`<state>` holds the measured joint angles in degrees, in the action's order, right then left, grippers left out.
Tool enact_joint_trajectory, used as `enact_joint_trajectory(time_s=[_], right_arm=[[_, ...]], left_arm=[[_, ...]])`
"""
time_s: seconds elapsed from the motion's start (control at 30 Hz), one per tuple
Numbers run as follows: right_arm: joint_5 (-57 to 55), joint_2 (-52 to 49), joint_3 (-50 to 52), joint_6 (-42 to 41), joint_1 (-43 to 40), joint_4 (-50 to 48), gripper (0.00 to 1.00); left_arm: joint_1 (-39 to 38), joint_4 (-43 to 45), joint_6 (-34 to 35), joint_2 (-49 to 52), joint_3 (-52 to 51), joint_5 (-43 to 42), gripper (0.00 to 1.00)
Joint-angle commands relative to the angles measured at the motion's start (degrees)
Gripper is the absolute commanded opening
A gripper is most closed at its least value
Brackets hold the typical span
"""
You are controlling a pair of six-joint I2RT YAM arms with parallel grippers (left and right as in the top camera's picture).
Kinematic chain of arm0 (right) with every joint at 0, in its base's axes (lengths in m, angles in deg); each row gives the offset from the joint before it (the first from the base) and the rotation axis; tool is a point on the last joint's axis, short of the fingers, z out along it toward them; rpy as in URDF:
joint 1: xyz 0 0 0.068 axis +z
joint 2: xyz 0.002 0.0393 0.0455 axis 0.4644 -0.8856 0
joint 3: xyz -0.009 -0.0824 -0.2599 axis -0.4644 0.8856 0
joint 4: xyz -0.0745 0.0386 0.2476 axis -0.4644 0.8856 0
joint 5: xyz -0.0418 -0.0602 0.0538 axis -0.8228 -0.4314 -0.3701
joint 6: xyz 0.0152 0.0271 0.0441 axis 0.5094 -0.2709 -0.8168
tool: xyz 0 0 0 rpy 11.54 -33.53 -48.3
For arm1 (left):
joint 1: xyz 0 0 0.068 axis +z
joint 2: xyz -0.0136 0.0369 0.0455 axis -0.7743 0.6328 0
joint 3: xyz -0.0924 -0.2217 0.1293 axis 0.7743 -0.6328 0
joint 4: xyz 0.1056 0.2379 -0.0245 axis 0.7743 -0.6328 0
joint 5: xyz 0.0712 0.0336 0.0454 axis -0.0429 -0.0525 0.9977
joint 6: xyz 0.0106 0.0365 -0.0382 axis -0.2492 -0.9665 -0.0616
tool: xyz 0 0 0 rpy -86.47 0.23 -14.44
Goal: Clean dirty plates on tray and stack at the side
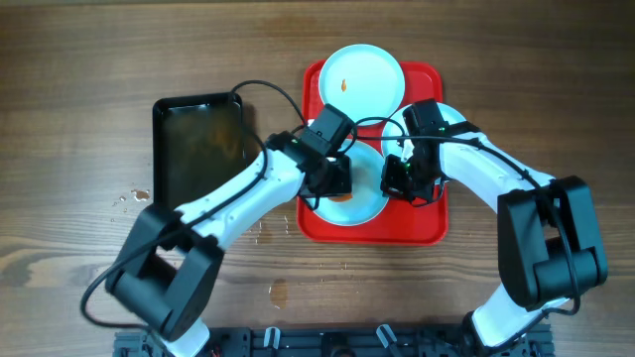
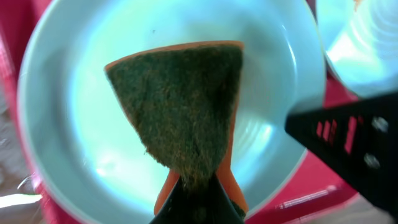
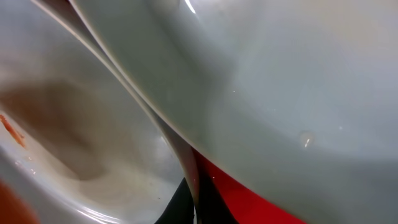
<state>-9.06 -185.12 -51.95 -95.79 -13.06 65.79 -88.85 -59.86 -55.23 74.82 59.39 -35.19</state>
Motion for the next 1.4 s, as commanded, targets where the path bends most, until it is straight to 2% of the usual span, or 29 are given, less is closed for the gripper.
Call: enact_joint_trajectory(time_s=[0.0,0.17,0.37,0.47,0.6,0.7,0.8,0.97,1.13,1.27,1.37], right_arm=[[-3.2,-1.9,2.3,-1.1,0.1,0.1,0.04],[-3.2,-1.9,2.3,-1.1,0.1,0.3,0.04],[-3.2,-1.9,2.3,-1.1,0.1,1.0,0.04],[-3.2,-1.9,2.3,-1.1,0.1,1.9,0.04],[-3.2,-1.9,2.3,-1.4,0.1,2.3,0.04],[-3.3,-1.9,2.3,-1.3,0.1,2.5,0.04],[-4.7,-1.8,2.3,-1.3,0.1,2.9,0.04],[-5.2,0.3,2.3,-0.4,0.1,3.1,0.04],[-5.8,7.3,2.2,6.1,0.1,3.1,0.04],[-6.6,14.4,2.2,10.6,0.7,3.3,0.04],[-11.2,19.2,2.2,11.1,2.4,3.3,0.04]], left_arm=[[0.1,3.4,0.3,3.6,-0.2,-0.5,0.04],[0.0,4.8,-4.2,7.2,-0.2,1.9,0.04],[0.7,-2.8,-4.3,9.0,-0.2,20.0,0.04],[0.7,-5.2,-7.7,9.0,-0.2,30.1,0.04],[0.7,-7.8,-8.7,9.0,0.7,35.7,0.04],[0.7,-11.1,-8.4,8.9,3.7,35.6,0.04],[0.7,-15.4,-5.3,8.2,8.5,34.5,0.04],[4.4,-17.5,-5.0,2.9,14.0,20.5,0.04],[12.0,-21.9,-5.0,-3.5,14.0,11.4,0.04],[20.5,-27.5,-5.7,-8.0,14.0,11.3,0.04],[26.3,-30.5,-7.2,-9.3,14.0,14.8,0.04]])
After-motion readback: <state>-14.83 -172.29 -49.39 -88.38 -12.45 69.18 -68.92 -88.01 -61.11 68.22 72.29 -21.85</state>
